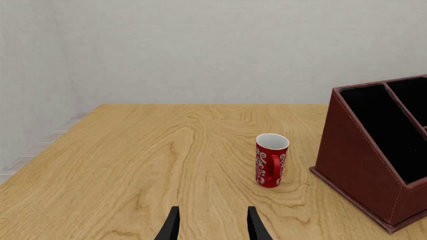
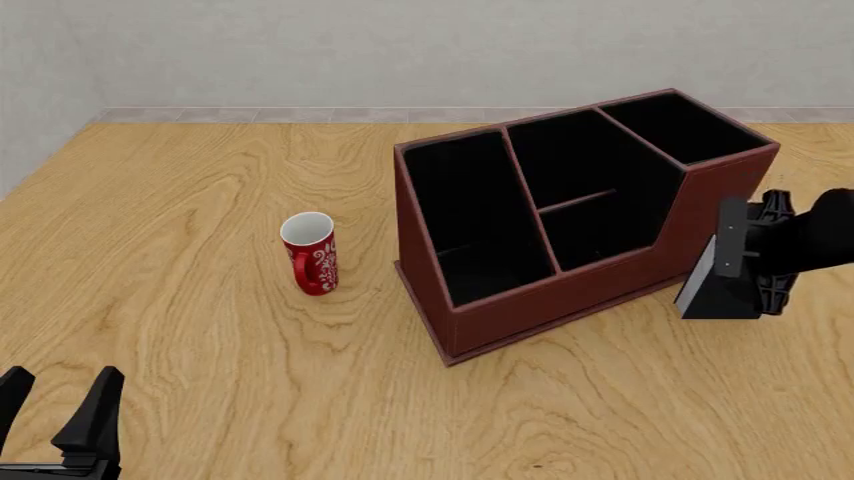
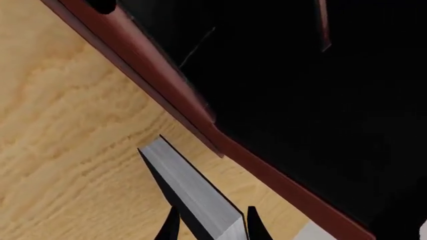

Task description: Pick up the book and place it in the left compartment of the caddy.

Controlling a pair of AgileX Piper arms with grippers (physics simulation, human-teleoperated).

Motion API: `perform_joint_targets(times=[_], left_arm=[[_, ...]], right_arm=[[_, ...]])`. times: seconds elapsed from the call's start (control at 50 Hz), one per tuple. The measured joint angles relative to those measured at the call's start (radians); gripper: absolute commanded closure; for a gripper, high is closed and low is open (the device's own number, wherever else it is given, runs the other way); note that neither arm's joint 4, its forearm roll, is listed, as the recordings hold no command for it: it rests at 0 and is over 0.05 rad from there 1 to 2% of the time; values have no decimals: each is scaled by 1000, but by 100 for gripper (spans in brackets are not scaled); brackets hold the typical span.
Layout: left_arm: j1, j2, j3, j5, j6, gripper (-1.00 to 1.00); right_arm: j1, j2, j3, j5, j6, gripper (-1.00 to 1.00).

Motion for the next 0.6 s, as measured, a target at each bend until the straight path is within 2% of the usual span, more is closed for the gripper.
perform_joint_targets(times=[0.56, 0.58, 0.6], left_arm=[[0, 0, 0, 0, 0, -100], [0, 0, 0, 0, 0, -100], [0, 0, 0, 0, 0, -100]], right_arm=[[3, -6, 29, -44, 6, -100], [3, -7, 30, -45, 7, 100], [5, -9, 33, -42, 5, 100]])
